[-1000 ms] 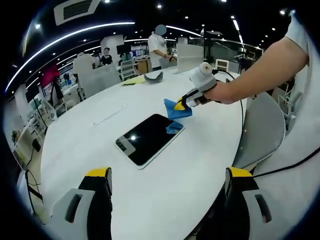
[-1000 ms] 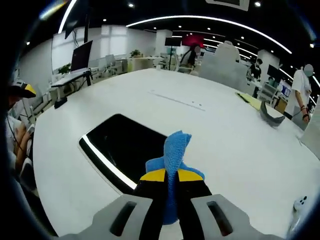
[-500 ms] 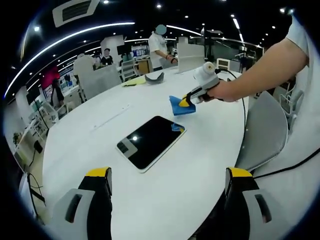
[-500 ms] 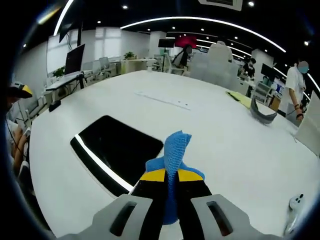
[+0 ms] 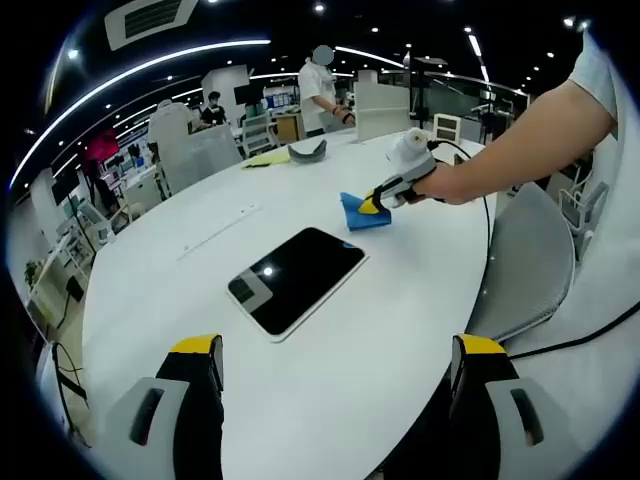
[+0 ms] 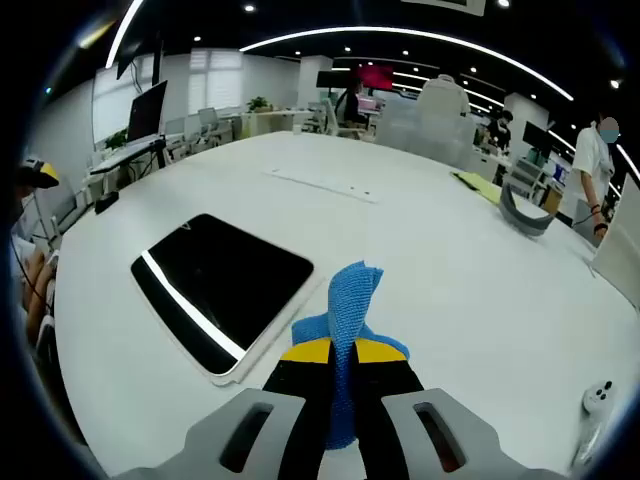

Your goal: Wipe the mirror surface with the cleaning cloth until all visible marks leave the cleaned area.

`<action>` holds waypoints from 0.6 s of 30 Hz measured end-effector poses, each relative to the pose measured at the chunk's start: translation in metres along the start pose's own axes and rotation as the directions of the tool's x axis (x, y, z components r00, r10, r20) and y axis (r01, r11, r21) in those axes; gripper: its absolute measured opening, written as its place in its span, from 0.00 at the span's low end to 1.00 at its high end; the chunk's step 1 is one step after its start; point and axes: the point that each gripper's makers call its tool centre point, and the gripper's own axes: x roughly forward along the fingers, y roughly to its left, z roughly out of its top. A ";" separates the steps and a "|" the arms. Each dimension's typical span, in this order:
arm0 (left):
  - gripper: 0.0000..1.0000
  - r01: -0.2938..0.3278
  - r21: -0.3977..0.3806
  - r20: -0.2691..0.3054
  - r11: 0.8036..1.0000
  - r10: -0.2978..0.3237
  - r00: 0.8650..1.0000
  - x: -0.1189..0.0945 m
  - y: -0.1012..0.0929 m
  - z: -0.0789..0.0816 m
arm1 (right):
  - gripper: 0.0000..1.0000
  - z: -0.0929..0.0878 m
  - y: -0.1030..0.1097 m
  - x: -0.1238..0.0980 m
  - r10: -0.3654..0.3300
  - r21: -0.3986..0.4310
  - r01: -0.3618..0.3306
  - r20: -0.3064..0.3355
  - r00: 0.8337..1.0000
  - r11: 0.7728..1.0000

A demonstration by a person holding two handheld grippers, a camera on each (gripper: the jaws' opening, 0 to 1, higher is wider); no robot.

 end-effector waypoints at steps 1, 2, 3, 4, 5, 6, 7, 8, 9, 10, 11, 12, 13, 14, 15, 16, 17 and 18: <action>0.95 0.000 0.002 -0.010 1.000 0.000 1.000 0.001 0.000 -0.002 | 0.02 -0.001 0.000 0.000 0.001 0.005 -0.001 -0.003 1.000 1.000; 0.95 -0.002 0.007 -0.018 1.000 0.002 1.000 0.001 0.000 -0.003 | 0.02 -0.004 -0.001 0.002 0.006 0.016 -0.006 -0.006 1.000 1.000; 0.95 -0.003 0.005 -0.022 1.000 0.004 1.000 0.001 0.001 -0.004 | 0.02 -0.007 -0.002 0.005 0.005 0.009 -0.005 -0.010 1.000 1.000; 0.95 -0.004 0.002 -0.023 1.000 0.004 1.000 0.001 0.001 -0.004 | 0.02 -0.008 -0.003 0.006 0.004 0.005 -0.004 -0.013 1.000 1.000; 0.95 -0.006 -0.001 -0.022 1.000 0.006 1.000 0.001 0.001 -0.003 | 0.02 -0.012 -0.004 0.009 0.008 0.008 -0.008 -0.021 1.000 1.000; 0.95 -0.008 0.000 -0.025 1.000 0.008 1.000 0.001 0.001 -0.003 | 0.02 -0.015 -0.004 0.010 0.012 0.017 -0.012 -0.026 1.000 1.000; 0.95 -0.009 -0.002 -0.028 1.000 0.009 1.000 0.002 0.001 -0.003 | 0.02 -0.016 -0.004 0.011 0.011 0.015 -0.011 -0.025 1.000 1.000; 0.95 -0.011 -0.004 -0.031 1.000 0.011 0.999 0.003 0.001 -0.003 | 0.02 -0.018 -0.004 0.012 0.008 0.010 -0.008 -0.027 1.000 1.000; 0.95 -0.011 -0.003 -0.032 1.000 0.011 0.999 0.003 0.001 -0.003 | 0.02 -0.019 -0.003 0.013 0.012 0.017 -0.011 -0.029 1.000 1.000; 0.95 -0.011 0.001 -0.035 1.000 0.011 0.999 0.004 0.001 -0.002 | 0.02 -0.022 -0.002 0.015 0.018 0.025 -0.017 -0.030 0.999 1.000; 0.95 -0.010 0.004 -0.037 1.000 0.010 0.999 0.004 0.001 -0.002 | 0.02 -0.023 -0.002 0.017 0.019 0.020 -0.019 -0.033 0.999 1.000; 0.95 -0.010 0.006 -0.041 1.000 0.010 0.999 0.005 0.001 -0.003 | 0.02 -0.026 0.000 0.018 0.023 0.013 -0.022 -0.038 0.999 1.000; 0.95 -0.012 0.009 -0.045 1.000 0.012 0.999 0.006 0.002 -0.003 | 0.02 -0.029 0.001 0.019 0.025 0.011 -0.025 -0.042 0.999 1.000; 0.95 -0.013 0.010 -0.045 1.000 0.013 0.999 0.006 0.003 -0.003 | 0.02 -0.030 0.000 0.019 0.025 0.012 -0.024 -0.037 0.999 1.000; 0.95 -0.014 0.011 -0.046 1.000 0.015 0.999 0.007 0.003 -0.003 | 0.02 -0.029 -0.001 0.020 0.024 0.029 -0.023 -0.021 0.999 0.999; 0.95 -0.016 0.012 -0.047 1.000 0.016 0.999 0.008 0.003 -0.002 | 0.02 -0.029 -0.001 0.019 0.025 0.035 -0.025 -0.012 1.000 0.999; 0.95 -0.016 0.013 -0.046 1.000 0.017 0.999 0.009 0.003 -0.002 | 0.02 -0.029 0.000 0.018 0.027 0.024 -0.027 -0.005 1.000 0.999; 0.95 -0.016 0.013 -0.046 1.000 0.017 0.999 0.009 0.003 -0.001 | 0.02 -0.029 0.000 0.018 0.030 0.019 -0.030 -0.001 1.000 0.999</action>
